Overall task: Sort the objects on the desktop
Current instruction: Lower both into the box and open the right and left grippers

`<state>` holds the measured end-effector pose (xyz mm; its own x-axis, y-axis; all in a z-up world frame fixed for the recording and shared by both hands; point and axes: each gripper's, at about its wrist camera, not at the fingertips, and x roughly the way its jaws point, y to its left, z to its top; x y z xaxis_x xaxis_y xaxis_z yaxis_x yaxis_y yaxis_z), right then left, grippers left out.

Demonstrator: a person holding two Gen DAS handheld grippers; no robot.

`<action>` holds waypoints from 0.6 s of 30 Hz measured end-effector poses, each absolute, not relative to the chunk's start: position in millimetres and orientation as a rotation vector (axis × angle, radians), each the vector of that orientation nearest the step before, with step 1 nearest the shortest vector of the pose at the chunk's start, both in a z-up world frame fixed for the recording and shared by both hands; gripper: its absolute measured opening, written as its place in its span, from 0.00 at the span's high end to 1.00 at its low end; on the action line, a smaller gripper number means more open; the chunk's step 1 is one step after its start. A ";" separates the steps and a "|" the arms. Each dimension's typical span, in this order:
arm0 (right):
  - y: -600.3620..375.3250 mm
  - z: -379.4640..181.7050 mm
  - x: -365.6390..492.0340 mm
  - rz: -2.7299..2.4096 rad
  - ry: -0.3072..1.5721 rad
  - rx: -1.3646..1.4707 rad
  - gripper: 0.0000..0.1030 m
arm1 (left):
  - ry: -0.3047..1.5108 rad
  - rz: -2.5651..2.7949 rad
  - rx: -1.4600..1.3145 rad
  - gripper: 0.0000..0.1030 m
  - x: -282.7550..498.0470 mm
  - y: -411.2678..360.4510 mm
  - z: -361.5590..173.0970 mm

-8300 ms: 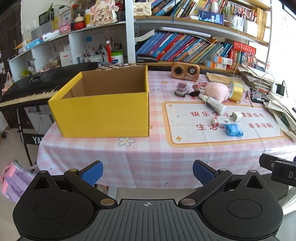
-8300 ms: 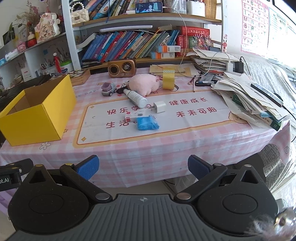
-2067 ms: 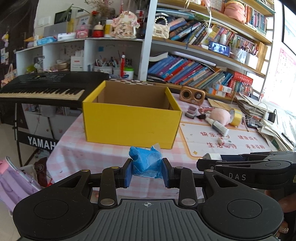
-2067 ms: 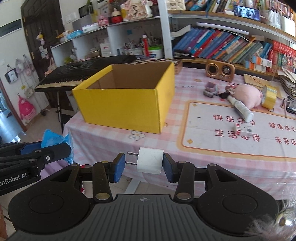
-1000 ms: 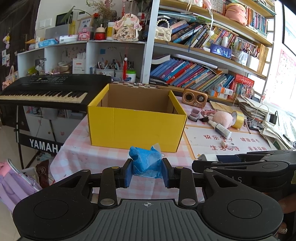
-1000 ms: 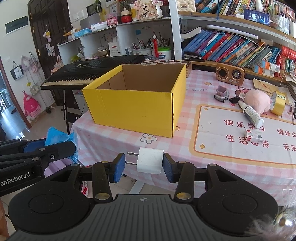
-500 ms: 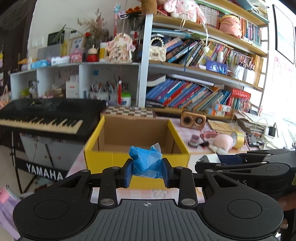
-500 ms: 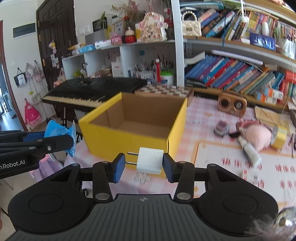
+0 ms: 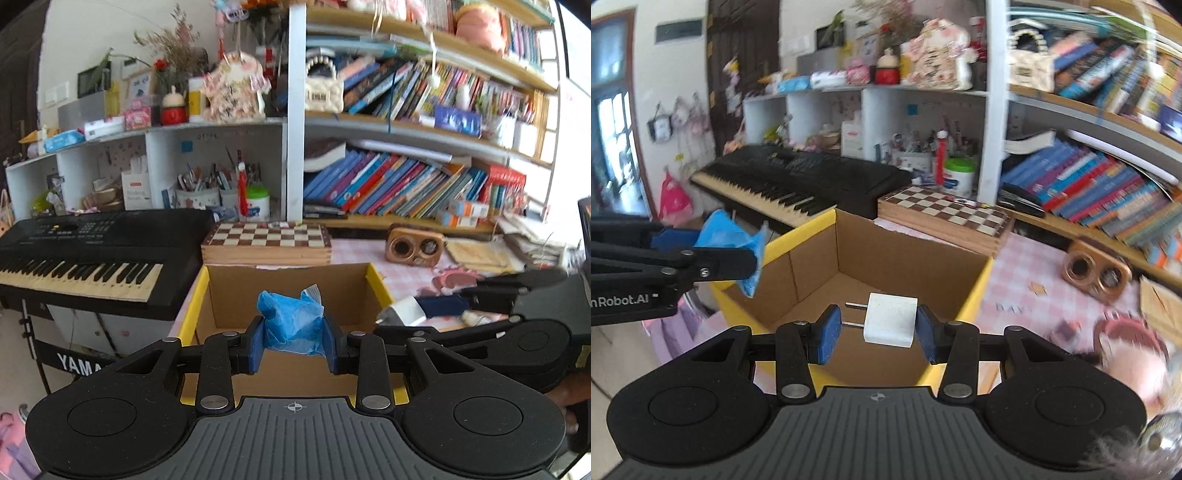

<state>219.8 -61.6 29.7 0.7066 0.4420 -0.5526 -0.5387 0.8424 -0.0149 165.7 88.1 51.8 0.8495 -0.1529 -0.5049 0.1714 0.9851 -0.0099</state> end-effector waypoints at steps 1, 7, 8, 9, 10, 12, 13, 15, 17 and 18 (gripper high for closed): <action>-58.0 28.2 230.8 0.571 0.577 -0.211 0.59 | 0.546 -0.170 0.041 0.70 176.2 87.4 49.8; -40.1 13.4 289.2 0.721 0.636 -0.424 0.59 | 0.676 -0.145 0.072 0.70 238.0 83.9 33.0; -36.5 9.8 297.1 0.745 0.642 -0.466 0.59 | 0.695 -0.146 0.092 0.70 247.2 81.4 30.4; -33.5 6.9 303.9 0.765 0.643 -0.502 0.59 | 0.707 -0.149 0.110 0.70 254.0 79.1 28.2; -30.1 4.2 310.4 0.784 0.645 -0.537 0.59 | 0.718 -0.151 0.128 0.70 261.0 76.1 26.2; -23.5 -0.7 322.2 0.824 0.649 -0.598 0.59 | 0.738 -0.155 0.168 0.70 275.2 69.3 22.5; -20.0 -3.7 326.6 0.842 0.655 -0.627 0.59 | 0.750 -0.158 0.188 0.70 282.6 65.8 20.4; -14.1 -8.7 336.6 0.866 0.668 -0.669 0.59 | 0.782 -0.165 0.215 0.70 295.8 59.6 15.3; -8.0 -14.3 346.9 0.891 0.686 -0.712 0.59 | 0.823 -0.171 0.232 0.70 309.0 56.6 8.3; -5.6 -17.2 350.6 0.903 0.694 -0.736 0.59 | 0.845 -0.174 0.237 0.70 315.0 55.7 4.2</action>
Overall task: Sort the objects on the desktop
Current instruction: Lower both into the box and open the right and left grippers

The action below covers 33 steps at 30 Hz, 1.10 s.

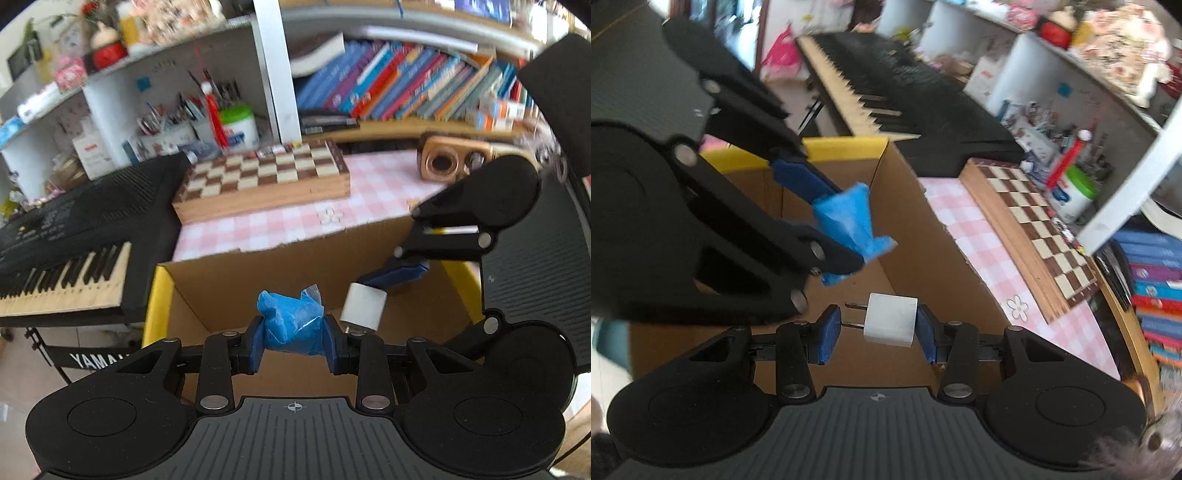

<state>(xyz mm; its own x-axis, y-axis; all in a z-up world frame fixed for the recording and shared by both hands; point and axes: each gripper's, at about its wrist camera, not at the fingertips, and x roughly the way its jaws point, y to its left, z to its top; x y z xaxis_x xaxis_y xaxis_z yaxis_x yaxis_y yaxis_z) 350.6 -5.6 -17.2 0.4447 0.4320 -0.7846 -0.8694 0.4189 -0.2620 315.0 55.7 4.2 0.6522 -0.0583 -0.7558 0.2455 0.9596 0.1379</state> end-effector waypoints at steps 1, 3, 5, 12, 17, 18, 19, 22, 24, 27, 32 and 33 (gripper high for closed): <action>-3.0 -20.3 354.4 0.915 0.701 -0.761 0.59 | 0.863 -0.177 0.241 0.70 319.3 54.9 1.0; 0.8 -25.6 359.5 0.935 0.712 -0.810 0.59 | 0.899 -0.183 0.252 0.70 327.1 53.5 -6.4; 4.6 -30.8 365.3 0.949 0.722 -0.860 0.59 | 0.926 -0.190 0.275 0.70 331.1 50.3 -13.4; 8.7 -43.0 379.9 1.005 0.768 -0.969 0.59 | 1.002 -0.200 0.264 0.70 342.7 52.9 -26.3; 10.0 -52.0 387.0 1.037 0.801 -0.992 0.59 | 1.043 -0.206 0.264 0.70 348.6 55.3 -32.1; 9.8 -54.0 388.1 1.042 0.808 -0.995 0.59 | 1.049 -0.210 0.266 0.70 349.1 55.0 -32.8; 9.7 -55.8 388.8 1.047 0.815 -0.999 0.59 | 1.055 -0.214 0.269 0.70 349.3 54.5 -33.4; 9.5 -58.2 389.9 1.066 0.826 -1.004 0.60 | 1.076 -0.229 0.273 0.70 350.8 53.8 -35.9; 9.8 -58.9 389.8 1.076 0.832 -1.009 0.60 | 1.087 -0.231 0.271 0.70 351.5 54.6 -37.7; 9.7 -59.6 389.7 1.087 0.840 -1.010 0.60 | 1.105 -0.234 0.256 0.70 351.3 55.9 -40.1; 8.7 -60.1 389.8 1.083 0.852 -1.001 0.60 | 1.111 -0.240 0.251 0.68 350.2 56.0 -41.5; 8.7 -60.1 389.8 1.081 0.854 -1.000 0.60 | 1.110 -0.240 0.250 0.67 350.3 56.4 -41.3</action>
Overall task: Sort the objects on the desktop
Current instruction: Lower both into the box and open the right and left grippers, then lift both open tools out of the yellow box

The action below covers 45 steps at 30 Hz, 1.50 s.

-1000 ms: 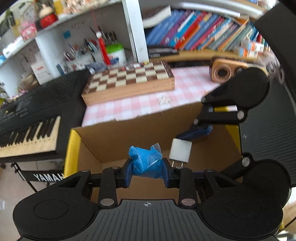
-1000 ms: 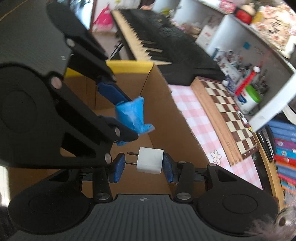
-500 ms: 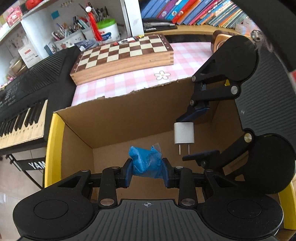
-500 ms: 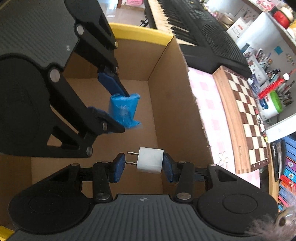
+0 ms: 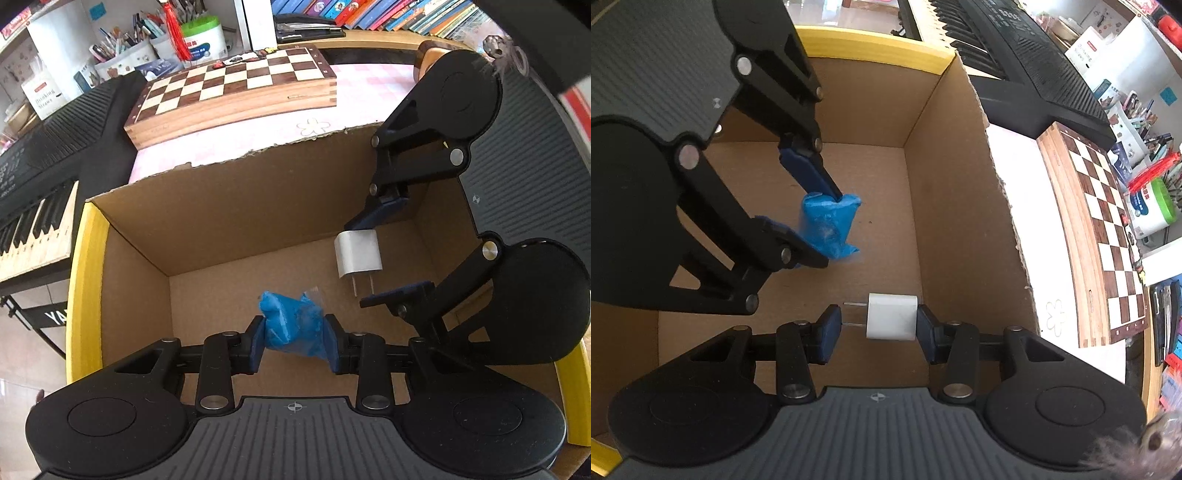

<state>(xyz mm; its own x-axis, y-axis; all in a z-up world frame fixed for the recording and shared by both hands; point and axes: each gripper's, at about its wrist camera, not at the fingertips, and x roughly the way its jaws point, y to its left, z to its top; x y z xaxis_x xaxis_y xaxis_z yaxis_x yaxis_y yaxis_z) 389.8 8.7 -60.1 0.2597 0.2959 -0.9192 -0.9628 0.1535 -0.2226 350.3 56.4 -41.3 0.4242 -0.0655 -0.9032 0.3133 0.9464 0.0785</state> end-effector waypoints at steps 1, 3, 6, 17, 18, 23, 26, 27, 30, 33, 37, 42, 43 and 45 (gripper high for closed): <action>8.5 -59.6 389.5 1.080 0.853 -0.997 0.59 | 1.108 -0.239 0.251 0.66 349.8 56.7 -41.0; 8.0 -58.5 387.8 1.076 0.847 -0.993 0.57 | 1.103 -0.231 0.260 0.50 348.8 57.1 -40.6; 6.0 -57.9 383.0 1.063 0.840 -0.995 0.52 | 1.082 -0.222 0.264 0.39 344.4 59.1 -37.1; -18.9 -21.5 355.7 0.978 0.744 -0.853 0.47 | 0.938 -0.210 0.230 0.31 310.0 67.4 3.1; -22.9 -16.4 351.4 0.965 0.730 -0.836 0.47 | 0.919 -0.210 0.228 0.30 306.6 68.8 7.9; -37.7 15.2 343.0 0.878 0.632 -0.723 0.48 | 0.817 -0.201 0.220 0.23 280.1 74.2 34.9; -51.4 36.2 327.4 0.811 0.572 -0.639 0.49 | 0.748 -0.196 0.209 0.22 262.0 78.5 52.1; -57.2 41.9 320.3 0.785 0.552 -0.609 0.49 | 0.727 -0.190 0.207 0.22 256.6 80.0 56.8; -71.6 58.4 304.5 0.692 0.497 -0.507 0.49 | 0.662 -0.166 0.194 0.19 238.1 83.7 70.7; -82.6 68.5 295.4 0.585 0.453 -0.381 0.49 | 0.593 -0.131 0.157 0.16 220.3 89.8 82.6; -98.6 80.9 268.1 0.455 0.409 -0.246 0.47 | 0.516 -0.091 0.113 0.15 193.9 97.7 93.9; -111.6 83.9 224.5 0.326 0.342 -0.153 0.47 | 0.452 -0.054 0.067 0.15 159.4 104.7 98.7; -112.7 82.9 216.0 0.303 0.335 -0.145 0.47 | 0.440 -0.047 0.062 0.15 152.8 105.8 98.7; -114.3 80.8 198.9 0.253 0.327 -0.132 0.47 | 0.419 -0.026 0.052 0.13 138.2 108.3 98.1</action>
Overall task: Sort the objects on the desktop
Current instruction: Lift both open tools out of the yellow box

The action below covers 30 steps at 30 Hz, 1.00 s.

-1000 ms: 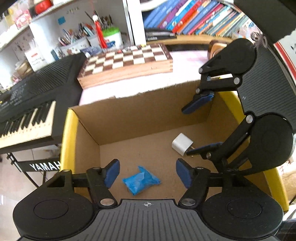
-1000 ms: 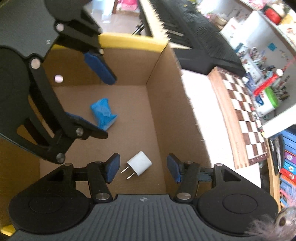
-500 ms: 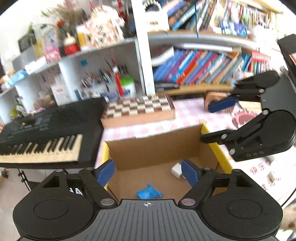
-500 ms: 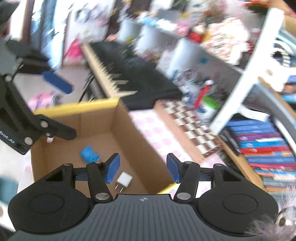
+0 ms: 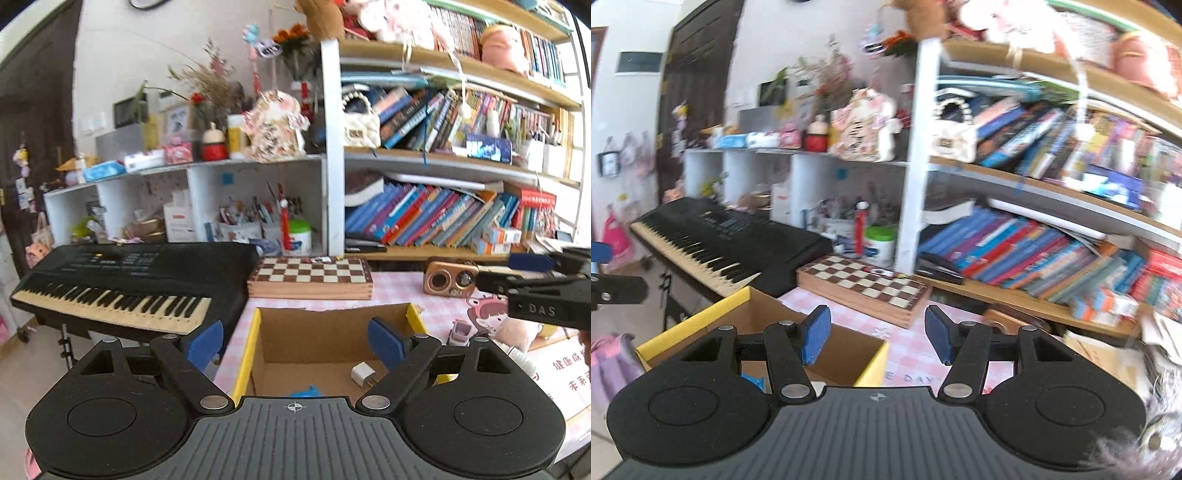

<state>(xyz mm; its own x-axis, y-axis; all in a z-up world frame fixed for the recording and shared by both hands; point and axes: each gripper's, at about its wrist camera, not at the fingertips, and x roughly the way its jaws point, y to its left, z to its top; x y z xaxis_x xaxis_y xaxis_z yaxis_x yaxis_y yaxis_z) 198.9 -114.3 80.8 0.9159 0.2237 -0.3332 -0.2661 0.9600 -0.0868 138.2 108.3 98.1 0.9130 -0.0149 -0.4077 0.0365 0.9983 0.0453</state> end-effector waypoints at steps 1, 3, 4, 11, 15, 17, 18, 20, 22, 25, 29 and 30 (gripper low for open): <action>-115.3 79.5 190.0 0.234 0.325 -0.123 0.47 | 0.412 -0.024 0.042 0.11 130.8 109.3 97.5; -117.3 76.7 172.8 0.199 0.322 -0.106 0.48 | 0.397 -0.022 0.017 0.11 117.7 112.6 94.9; -118.5 75.2 164.0 0.184 0.322 -0.095 0.48 | 0.393 -0.018 0.008 0.11 112.2 113.9 93.3; -121.8 59.5 100.3 0.121 0.272 -0.053 0.48 | 0.391 0.040 -0.029 0.07 72.3 119.3 77.1; -125.1 51.3 71.5 0.079 0.261 0.002 0.47 | 0.392 0.075 -0.032 0.07 50.4 118.9 70.3; -125.2 46.4 59.0 0.061 0.259 0.010 0.47 | 0.392 0.084 -0.039 0.06 39.5 119.1 67.9; -125.0 43.7 53.2 0.053 0.261 0.010 0.47 | 0.390 0.089 -0.042 0.06 34.6 118.4 66.4; -124.4 39.1 43.1 0.048 0.268 0.012 0.47 | 0.387 0.096 -0.045 0.06 26.2 118.0 63.9; -124.1 34.1 33.4 0.040 0.278 0.014 0.47 | 0.389 0.104 -0.049 0.06 19.7 117.0 61.7; -124.6 27.9 21.4 0.034 0.301 0.020 0.47 | 0.396 0.109 -0.054 0.06 11.5 115.6 57.7; -124.3 19.9 9.7 0.040 0.343 0.016 0.44 | 0.411 0.108 -0.056 0.06 4.8 109.7 49.8; -124.3 17.8 7.4 0.044 0.354 0.013 0.44 | 0.418 0.103 -0.059 0.06 3.5 108.1 47.1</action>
